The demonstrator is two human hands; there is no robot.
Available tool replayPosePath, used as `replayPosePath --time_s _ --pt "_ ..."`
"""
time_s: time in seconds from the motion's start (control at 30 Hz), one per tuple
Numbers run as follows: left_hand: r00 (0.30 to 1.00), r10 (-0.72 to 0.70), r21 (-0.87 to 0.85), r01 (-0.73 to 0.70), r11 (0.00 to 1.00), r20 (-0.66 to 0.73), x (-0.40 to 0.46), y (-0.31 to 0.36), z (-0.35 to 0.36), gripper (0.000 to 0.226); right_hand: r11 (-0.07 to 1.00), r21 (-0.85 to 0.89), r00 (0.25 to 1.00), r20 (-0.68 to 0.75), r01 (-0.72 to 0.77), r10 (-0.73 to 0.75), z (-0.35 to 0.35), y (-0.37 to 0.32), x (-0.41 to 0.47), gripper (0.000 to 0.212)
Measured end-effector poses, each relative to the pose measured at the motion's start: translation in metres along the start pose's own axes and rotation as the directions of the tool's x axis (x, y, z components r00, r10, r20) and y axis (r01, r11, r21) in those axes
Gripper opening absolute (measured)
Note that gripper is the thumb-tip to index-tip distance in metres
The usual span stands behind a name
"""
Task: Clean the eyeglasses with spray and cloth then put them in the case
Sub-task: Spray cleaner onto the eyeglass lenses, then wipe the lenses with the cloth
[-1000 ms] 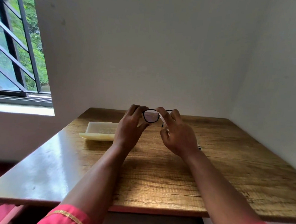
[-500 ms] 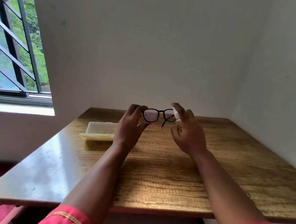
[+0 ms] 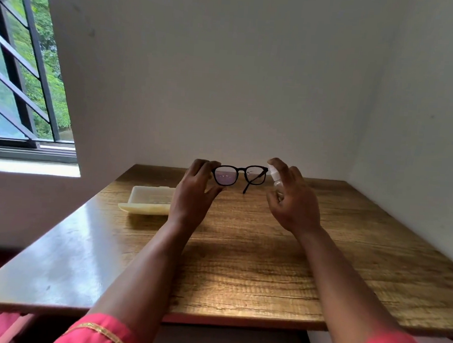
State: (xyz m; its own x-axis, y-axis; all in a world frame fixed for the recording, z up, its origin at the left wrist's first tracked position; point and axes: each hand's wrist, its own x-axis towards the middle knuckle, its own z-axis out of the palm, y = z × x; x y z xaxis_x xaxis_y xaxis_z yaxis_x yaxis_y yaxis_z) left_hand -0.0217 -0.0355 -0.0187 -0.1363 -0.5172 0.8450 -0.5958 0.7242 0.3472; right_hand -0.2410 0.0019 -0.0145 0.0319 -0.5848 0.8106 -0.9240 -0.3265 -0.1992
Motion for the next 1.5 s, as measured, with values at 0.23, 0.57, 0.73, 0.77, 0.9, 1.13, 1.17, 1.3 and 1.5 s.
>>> replayPosePath --time_s 0.23,0.57,0.73,0.77,0.9,1.13,1.17,1.3,1.5 --pt "1.0 0.0 0.0 0.0 1.0 0.003 0.0 0.0 -0.001 0.047 0.983 0.0 0.972 -0.151 -0.185 0.183 0.001 0.01 -0.004 0.077" --pt "1.0 -0.001 0.009 0.001 1.0 0.003 -0.002 0.0 -0.003 0.051 0.803 -0.006 0.777 -0.257 -0.596 0.575 0.009 0.035 -0.002 0.046" --pt "1.0 -0.001 0.007 0.001 1.0 0.004 -0.001 0.001 -0.002 0.05 0.64 0.051 0.609 -0.258 -0.767 0.75 0.004 0.044 -0.001 0.046" --pt "1.0 -0.003 0.008 0.003 1.0 0.005 -0.001 0.0 -0.002 0.05 0.622 0.061 0.589 -0.258 -0.781 0.766 0.005 0.045 -0.001 0.046" --pt "1.0 0.001 0.011 -0.001 1.0 0.009 0.0 0.0 -0.001 0.05 0.596 0.075 0.562 -0.257 -0.8 0.786 0.006 0.047 -0.002 0.049" --pt "1.0 -0.007 -0.002 0.007 1.0 0.003 -0.001 0.002 -0.001 0.049 0.659 -0.145 0.667 -0.308 -0.738 0.679 0.004 0.039 -0.007 0.073" --pt "1.0 -0.008 -0.003 0.008 1.0 0.0 -0.001 0.002 -0.001 0.049 0.698 -0.192 0.715 -0.328 -0.69 0.617 0.003 0.037 -0.007 0.078" --pt "1.0 -0.016 -0.004 0.016 1.0 0.004 0.0 0.001 -0.001 0.047 0.825 -0.339 0.864 -0.398 -0.452 0.31 -0.005 0.022 -0.003 0.071" --pt "1.0 -0.026 -0.001 0.026 1.0 0.001 -0.002 0.001 -0.001 0.044 0.931 -0.336 0.989 -0.008 -0.144 0.15 0.005 0.01 -0.007 0.022"
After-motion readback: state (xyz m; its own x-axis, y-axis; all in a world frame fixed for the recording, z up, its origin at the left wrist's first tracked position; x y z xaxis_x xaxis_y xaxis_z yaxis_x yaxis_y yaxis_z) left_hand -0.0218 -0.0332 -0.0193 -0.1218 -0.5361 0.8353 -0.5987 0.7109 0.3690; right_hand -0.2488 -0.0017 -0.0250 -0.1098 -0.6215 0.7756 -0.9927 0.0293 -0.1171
